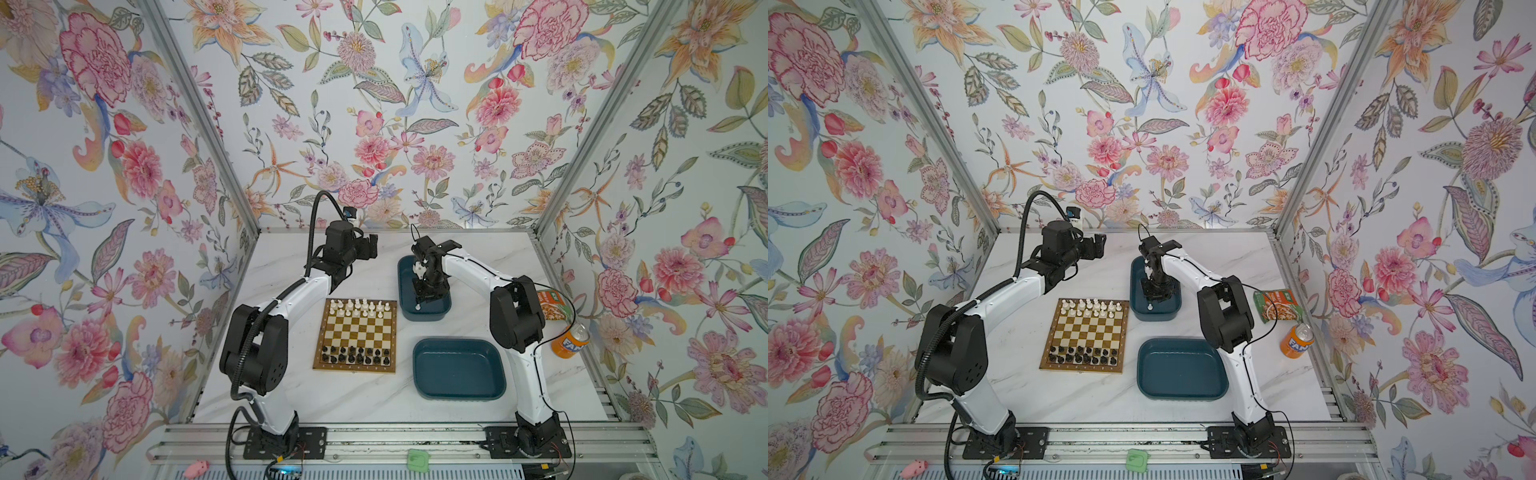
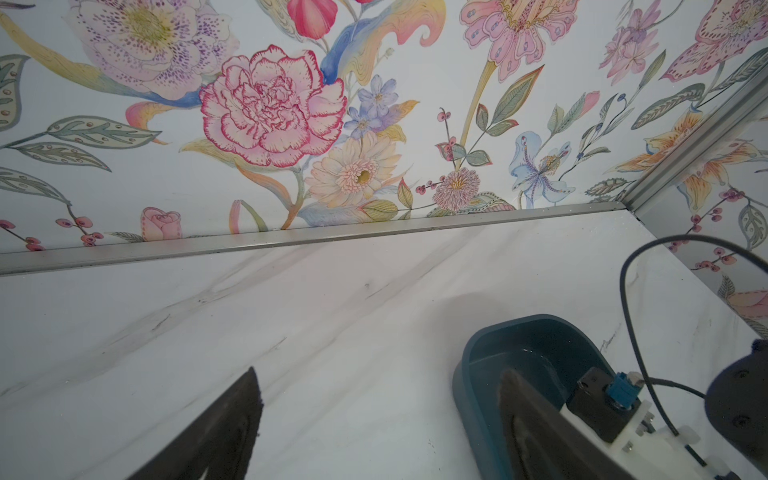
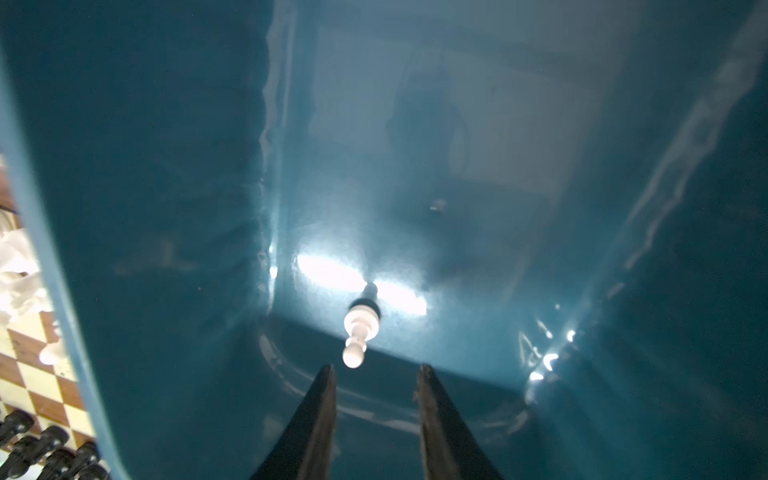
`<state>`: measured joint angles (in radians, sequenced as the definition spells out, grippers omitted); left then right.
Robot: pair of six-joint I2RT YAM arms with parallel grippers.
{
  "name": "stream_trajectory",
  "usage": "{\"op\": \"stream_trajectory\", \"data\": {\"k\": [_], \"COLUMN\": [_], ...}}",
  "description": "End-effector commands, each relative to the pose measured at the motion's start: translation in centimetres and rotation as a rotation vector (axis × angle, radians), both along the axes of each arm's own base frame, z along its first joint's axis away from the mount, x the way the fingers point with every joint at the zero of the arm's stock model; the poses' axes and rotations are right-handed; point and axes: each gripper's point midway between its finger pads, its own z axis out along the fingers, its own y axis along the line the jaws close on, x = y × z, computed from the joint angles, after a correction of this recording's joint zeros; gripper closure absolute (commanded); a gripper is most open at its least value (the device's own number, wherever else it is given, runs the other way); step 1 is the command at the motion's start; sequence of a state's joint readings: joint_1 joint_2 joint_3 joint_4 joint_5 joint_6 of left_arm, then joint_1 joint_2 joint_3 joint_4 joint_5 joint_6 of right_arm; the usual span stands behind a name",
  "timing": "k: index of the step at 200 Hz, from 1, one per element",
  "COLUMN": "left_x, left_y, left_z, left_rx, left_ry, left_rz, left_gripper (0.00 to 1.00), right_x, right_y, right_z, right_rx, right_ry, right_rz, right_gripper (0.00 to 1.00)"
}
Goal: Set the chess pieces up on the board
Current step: 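Lower the right gripper into the farther tub and close on the last white pawn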
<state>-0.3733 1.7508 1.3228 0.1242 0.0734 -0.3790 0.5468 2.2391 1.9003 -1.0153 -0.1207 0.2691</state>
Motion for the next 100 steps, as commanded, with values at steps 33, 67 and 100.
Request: {"op": "stream_trajectory", "data": {"k": [33,67,100], "left_x": [0.4,0.1,-0.2], "left_y": [0.1,0.8,1.3], "left_z": [0.7,0.9,0.8], "left_rx": [0.028,0.033,0.035], "left_ry": [-0.022,-0.030,-0.028], "left_rz": [-0.016,0.007,0.022], "left_gripper": [0.10,0.11,0.11], "right_x": [-0.3,-0.1,-0.1], "right_y": [0.5,0.5,0.4], "right_z": [-1.7,-2.1,-2.5], "right_rx": [-0.024,-0.028,-0.035], "right_ry": [0.026,0.030,0.039], "right_rz": [-0.005,-0.015,-0.015], "right_gripper": [0.68,0.72,0.74]}}
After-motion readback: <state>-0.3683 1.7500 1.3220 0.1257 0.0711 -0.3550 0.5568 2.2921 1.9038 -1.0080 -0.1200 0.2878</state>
